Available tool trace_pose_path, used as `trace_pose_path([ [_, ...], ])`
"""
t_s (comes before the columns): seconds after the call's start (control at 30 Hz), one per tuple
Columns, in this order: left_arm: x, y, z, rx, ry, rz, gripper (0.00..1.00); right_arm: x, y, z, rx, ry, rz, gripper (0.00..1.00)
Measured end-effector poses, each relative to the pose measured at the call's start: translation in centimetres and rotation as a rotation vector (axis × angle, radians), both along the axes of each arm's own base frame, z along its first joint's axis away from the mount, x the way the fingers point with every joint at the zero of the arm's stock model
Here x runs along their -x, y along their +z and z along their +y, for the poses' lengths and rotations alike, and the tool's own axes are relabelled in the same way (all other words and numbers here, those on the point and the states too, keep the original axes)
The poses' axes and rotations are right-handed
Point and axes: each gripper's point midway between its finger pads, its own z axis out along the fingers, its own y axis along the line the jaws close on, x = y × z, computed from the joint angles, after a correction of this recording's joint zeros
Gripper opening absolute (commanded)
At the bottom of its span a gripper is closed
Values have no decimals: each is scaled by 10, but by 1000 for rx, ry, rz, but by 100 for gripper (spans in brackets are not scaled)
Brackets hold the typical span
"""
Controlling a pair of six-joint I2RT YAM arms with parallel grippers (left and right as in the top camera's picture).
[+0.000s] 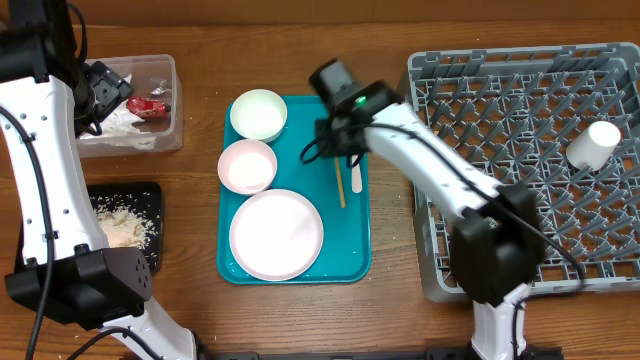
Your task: Sort waste into correct bins and load items into the dishwasher rack
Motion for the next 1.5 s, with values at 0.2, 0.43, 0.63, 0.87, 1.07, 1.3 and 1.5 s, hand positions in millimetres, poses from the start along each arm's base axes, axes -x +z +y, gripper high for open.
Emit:
trace_pose_path([
  [0.2,0,0,0,0,0,0,100,-21,68,-60,-44,-95,-110,4],
  [0.43,0,0,0,0,0,0,100,-44,91,-166,8,-212,-163,4],
  [0.63,0,0,0,0,0,0,100,-48,85,-194,25,-175,-163,8],
  [0.87,0,0,0,0,0,0,100,-44,45,-192,26,-130,-127,66],
  [1.07,0,0,0,0,0,0,100,-36,36,-191,22,-137,-86,82],
  [1.3,0,0,0,0,0,0,100,-29,40,-192,18,-161,-54,91],
  [1.5,0,0,0,0,0,0,100,-45,48,-190,-3,-184,-118,92],
])
